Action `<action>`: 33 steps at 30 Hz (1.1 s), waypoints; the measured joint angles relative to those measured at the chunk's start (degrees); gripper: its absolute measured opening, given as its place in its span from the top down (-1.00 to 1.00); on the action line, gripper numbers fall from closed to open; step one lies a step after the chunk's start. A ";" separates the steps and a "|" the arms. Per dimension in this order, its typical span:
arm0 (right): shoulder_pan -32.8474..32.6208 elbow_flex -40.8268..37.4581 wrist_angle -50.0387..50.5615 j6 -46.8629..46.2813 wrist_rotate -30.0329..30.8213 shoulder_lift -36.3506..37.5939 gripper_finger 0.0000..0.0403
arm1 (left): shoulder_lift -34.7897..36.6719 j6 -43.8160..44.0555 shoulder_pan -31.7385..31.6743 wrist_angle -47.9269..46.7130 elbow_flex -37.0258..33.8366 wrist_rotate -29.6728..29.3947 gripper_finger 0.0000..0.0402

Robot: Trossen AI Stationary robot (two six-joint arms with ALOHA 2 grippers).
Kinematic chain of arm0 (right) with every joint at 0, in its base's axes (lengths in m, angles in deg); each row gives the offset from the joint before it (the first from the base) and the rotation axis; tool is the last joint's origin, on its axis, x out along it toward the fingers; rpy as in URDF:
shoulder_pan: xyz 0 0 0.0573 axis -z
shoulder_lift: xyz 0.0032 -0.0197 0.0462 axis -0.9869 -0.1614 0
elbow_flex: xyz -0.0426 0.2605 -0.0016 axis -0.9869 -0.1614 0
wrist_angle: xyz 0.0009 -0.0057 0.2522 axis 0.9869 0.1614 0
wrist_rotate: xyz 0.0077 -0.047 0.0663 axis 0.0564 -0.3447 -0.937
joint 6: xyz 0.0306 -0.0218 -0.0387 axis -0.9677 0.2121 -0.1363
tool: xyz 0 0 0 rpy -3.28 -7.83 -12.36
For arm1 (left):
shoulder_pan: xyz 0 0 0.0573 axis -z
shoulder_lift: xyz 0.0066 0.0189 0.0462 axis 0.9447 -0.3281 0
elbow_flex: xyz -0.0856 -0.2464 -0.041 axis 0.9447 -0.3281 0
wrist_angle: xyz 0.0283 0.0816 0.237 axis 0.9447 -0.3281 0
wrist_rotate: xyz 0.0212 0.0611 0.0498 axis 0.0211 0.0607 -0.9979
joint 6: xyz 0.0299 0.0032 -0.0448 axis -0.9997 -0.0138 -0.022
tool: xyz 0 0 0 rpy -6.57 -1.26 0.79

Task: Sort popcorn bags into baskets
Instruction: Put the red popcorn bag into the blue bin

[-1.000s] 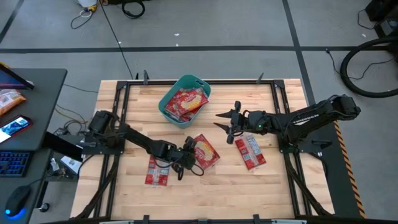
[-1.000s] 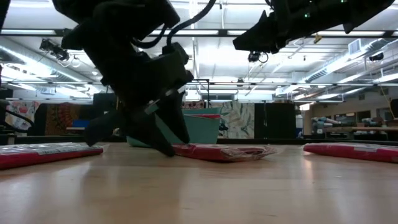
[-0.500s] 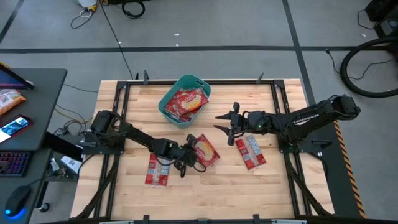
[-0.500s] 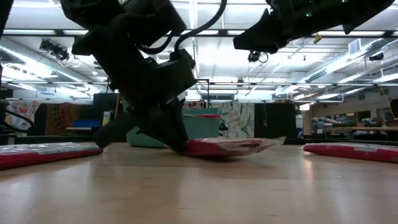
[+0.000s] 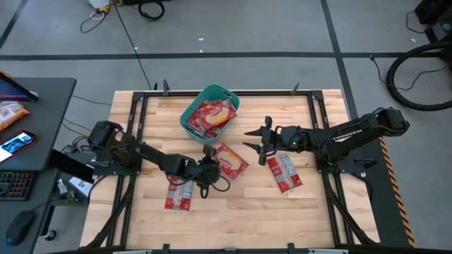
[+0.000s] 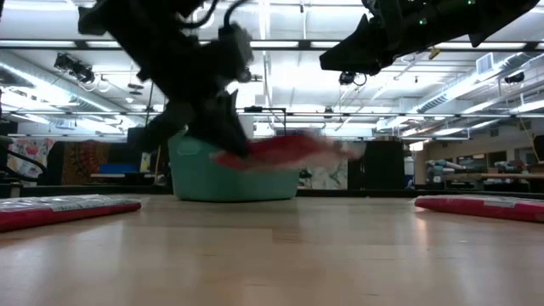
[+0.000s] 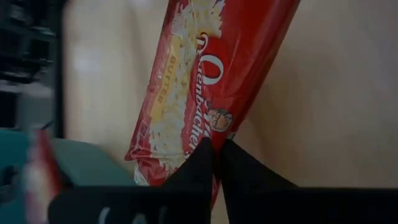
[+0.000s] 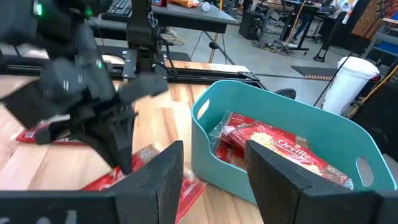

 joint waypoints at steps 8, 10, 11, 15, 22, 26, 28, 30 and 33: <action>-0.15 0.02 0.31 -0.01 0.00 0.00 0.12 | 3.74 1.08 0.02 -1.21 0.07 -2.74 0.91; -0.16 0.02 0.44 0.02 0.00 0.00 0.12 | 4.60 1.08 -0.01 -1.23 0.14 -3.79 0.91; -0.16 0.02 0.47 0.03 0.00 0.00 0.12 | 4.99 1.09 -0.04 -1.51 0.15 -4.17 0.91; -0.16 0.02 0.55 0.09 0.00 0.00 0.12 | 5.82 1.35 -0.11 -1.23 0.31 -5.64 0.91; -0.16 0.04 0.47 0.00 0.08 0.00 0.12 | 5.87 1.33 -0.32 4.14 0.45 -9.04 0.91; -0.14 0.04 0.38 -0.01 0.47 0.00 0.12 | 5.88 3.71 -1.06 5.14 0.46 -10.94 0.91; -0.16 0.04 0.45 -0.02 0.60 0.09 0.12 | 5.88 4.06 -1.29 5.72 0.46 -14.07 0.91; -0.16 0.04 0.71 -0.05 1.70 0.69 0.12 | 5.88 4.41 -1.52 6.77 0.51 -16.77 0.91; -0.14 0.06 1.79 -1.17 3.20 2.53 0.12 | 5.88 6.79 -2.56 4.52 2.92 -17.53 0.91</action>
